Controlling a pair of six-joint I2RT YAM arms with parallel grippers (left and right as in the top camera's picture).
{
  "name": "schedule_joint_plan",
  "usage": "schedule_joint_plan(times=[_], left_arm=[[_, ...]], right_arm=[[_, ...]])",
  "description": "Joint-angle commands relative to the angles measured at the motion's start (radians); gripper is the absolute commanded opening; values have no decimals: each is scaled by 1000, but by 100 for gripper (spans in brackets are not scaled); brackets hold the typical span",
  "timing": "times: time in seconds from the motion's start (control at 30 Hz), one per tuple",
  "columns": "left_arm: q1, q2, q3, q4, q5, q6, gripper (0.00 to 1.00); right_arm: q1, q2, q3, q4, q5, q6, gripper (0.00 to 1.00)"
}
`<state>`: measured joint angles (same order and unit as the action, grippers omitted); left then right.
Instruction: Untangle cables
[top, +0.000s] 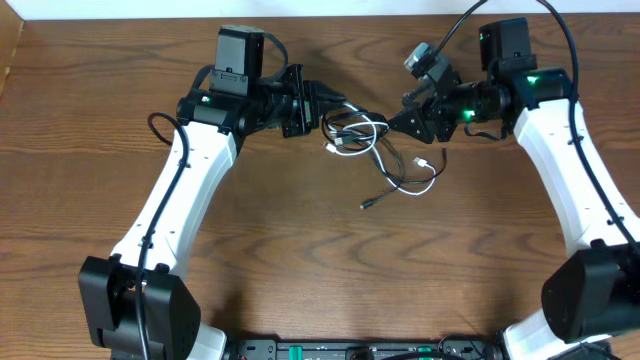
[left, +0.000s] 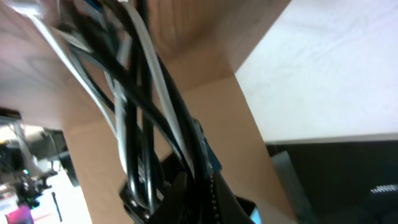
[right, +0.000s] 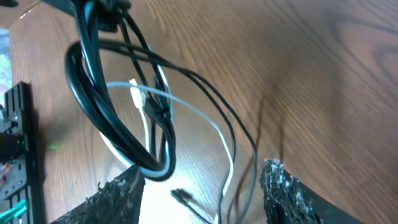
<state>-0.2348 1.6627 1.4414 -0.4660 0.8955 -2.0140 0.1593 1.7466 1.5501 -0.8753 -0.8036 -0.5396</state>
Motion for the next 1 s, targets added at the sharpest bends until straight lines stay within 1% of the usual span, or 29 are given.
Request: schedule_joint_plan(times=[0.0,0.3,0.4,0.47,0.5,0.6,0.67,0.77,0.87,0.97], left_arm=[[23,-4,3,4,62,-74,8],[39,-4,3,4,61,-74,7],[39,-4,3,4,61,-74,7],[39,-4,3,5,61,-74,7],[39,-4,3,5,61,-74,7],[39,-4,3,5,61,-74,7],[39,-4,3,5,61,-74,7],[39,-4,3,4,62,-74,7],[39,-4,3,4,61,-74,7],[39,-4,3,4,61,-74,8]], right_arm=[[-10,29,5,-10,-70,-77,56],[-8,43,5,-32,-177,-155,56],[-6,43,5,-6,-217,-165,57],[-1,43,5,10,-202,-165,56],[3,43,5,15,-186,-166,55],[17,49,5,26,-112,-166,47],[24,63,5,30,-80,-167,44],[26,100,5,36,-93,-180,44],[26,122,5,44,-151,-187,49],[28,126,5,46,-211,-219,49]])
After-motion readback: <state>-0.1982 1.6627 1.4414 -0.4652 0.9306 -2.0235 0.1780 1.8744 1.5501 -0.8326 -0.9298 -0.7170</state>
